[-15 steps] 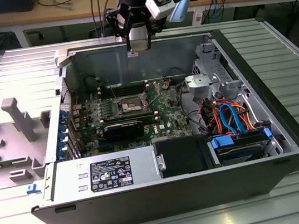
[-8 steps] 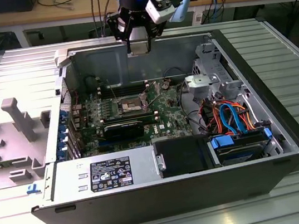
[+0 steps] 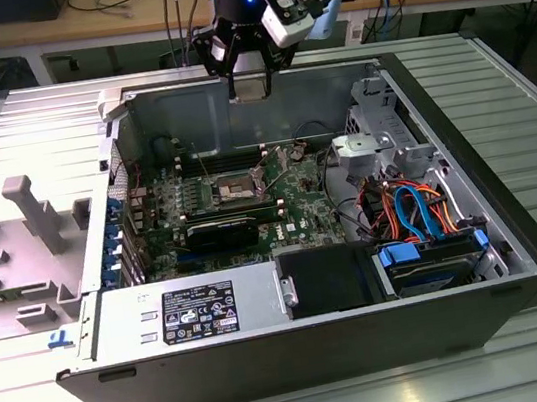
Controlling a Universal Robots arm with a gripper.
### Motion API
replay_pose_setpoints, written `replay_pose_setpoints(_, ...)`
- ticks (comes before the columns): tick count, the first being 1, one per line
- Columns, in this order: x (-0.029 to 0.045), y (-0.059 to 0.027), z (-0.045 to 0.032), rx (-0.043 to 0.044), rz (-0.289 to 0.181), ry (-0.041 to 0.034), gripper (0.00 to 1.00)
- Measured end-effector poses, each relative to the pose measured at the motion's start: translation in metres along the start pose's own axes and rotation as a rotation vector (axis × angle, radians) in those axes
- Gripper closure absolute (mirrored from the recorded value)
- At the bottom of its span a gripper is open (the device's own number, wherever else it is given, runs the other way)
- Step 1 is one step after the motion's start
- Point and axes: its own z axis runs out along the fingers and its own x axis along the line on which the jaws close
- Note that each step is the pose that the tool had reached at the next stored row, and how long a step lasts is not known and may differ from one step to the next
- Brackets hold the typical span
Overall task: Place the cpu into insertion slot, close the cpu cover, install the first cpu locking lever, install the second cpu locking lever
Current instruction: 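Place the cpu into insertion slot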
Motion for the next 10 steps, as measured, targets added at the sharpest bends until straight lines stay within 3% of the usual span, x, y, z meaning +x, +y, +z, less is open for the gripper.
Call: replay_pose_setpoints(10,-0.0001,-0.0002,0.0024,0.0000,0.000,0.0000,0.46)
